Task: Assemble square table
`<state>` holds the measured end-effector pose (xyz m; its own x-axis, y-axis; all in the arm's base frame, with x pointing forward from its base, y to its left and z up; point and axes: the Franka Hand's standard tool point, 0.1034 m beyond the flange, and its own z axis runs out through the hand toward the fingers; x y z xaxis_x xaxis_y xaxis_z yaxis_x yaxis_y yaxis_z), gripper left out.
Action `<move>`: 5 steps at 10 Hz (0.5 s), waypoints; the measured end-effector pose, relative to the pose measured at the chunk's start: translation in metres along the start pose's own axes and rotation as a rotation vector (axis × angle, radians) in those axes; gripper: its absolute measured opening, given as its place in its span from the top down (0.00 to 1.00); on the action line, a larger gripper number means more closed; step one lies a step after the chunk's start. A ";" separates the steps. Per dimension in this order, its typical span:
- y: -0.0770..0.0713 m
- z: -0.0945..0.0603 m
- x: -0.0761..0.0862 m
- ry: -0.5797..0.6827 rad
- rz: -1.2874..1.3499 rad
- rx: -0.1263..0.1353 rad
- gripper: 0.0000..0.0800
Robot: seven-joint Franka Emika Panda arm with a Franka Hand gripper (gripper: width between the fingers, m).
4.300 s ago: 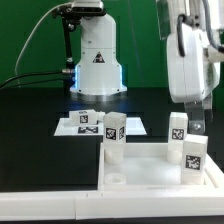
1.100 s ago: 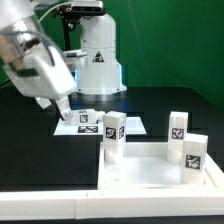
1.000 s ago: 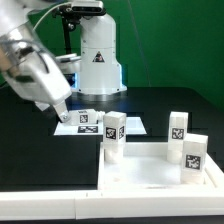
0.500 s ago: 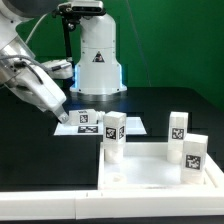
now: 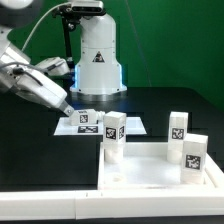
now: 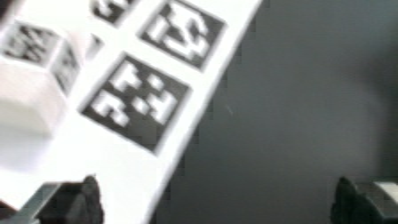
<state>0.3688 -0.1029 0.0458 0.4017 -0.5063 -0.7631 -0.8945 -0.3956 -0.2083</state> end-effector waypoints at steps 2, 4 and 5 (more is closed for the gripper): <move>0.001 0.003 -0.001 0.001 0.006 -0.005 0.19; 0.002 0.003 -0.001 0.000 0.008 -0.005 0.19; 0.005 0.004 -0.002 -0.008 0.013 -0.005 0.19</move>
Offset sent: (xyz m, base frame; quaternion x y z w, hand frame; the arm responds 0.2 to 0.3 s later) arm 0.0000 0.0000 0.0000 0.0000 0.0000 0.0000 1.0000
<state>0.3632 -0.1008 0.0436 0.3882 -0.5050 -0.7709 -0.8987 -0.3926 -0.1954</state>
